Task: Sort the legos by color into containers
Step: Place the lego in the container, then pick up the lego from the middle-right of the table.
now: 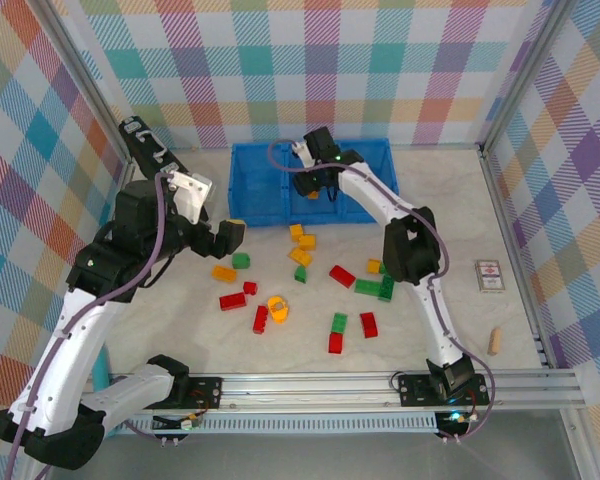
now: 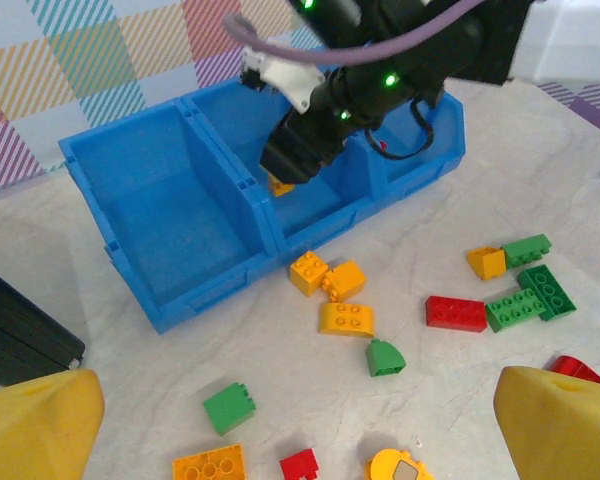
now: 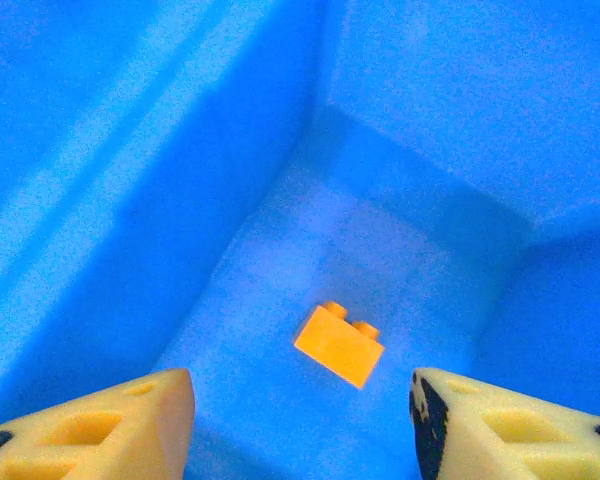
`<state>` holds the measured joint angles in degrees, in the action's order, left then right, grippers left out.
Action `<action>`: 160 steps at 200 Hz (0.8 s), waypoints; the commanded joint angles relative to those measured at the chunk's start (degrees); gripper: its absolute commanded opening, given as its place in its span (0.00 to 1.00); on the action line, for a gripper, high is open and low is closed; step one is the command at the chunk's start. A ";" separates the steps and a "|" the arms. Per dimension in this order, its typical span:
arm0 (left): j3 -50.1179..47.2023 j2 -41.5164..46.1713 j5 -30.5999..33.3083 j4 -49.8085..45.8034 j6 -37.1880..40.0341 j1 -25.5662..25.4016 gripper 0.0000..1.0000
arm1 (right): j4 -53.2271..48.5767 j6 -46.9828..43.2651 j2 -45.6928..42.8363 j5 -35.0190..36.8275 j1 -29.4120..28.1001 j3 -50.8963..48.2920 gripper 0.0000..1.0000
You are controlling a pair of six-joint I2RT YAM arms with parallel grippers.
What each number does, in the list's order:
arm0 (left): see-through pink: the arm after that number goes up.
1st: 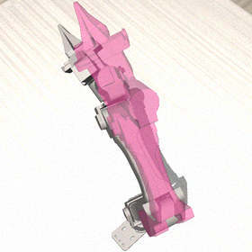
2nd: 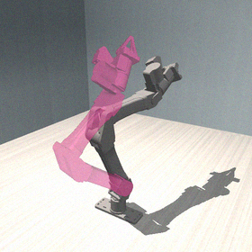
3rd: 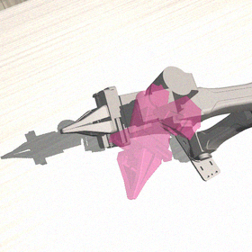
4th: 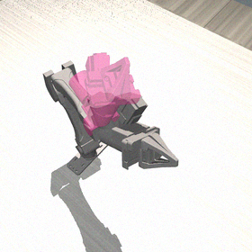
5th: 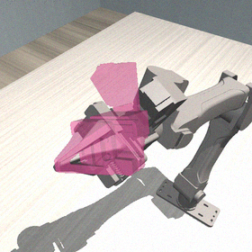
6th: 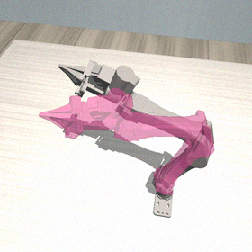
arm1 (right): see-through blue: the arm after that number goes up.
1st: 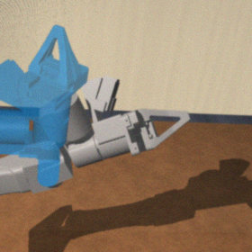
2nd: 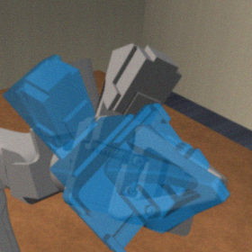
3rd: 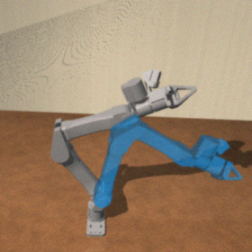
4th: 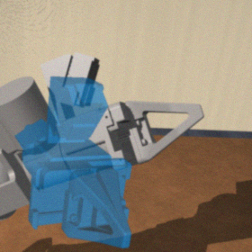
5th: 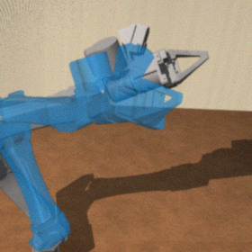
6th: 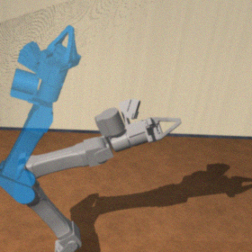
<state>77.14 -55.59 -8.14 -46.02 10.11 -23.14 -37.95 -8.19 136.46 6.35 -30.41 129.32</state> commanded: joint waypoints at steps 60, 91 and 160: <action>-1.56 4.31 -3.18 2.34 -0.87 -0.59 1.00 | -6.46 11.10 -32.41 6.97 0.89 -24.90 0.69; -1.91 5.48 -3.44 2.70 -0.88 -1.07 1.00 | -6.30 14.22 -48.34 6.39 4.67 -44.01 0.75; -2.89 6.20 -4.71 3.74 -1.47 -1.46 1.00 | -17.47 -18.52 -66.18 -7.51 8.71 -61.34 0.89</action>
<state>75.20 -50.02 -11.11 -44.12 9.78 -23.92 -51.55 -10.24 74.96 4.36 -21.12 72.86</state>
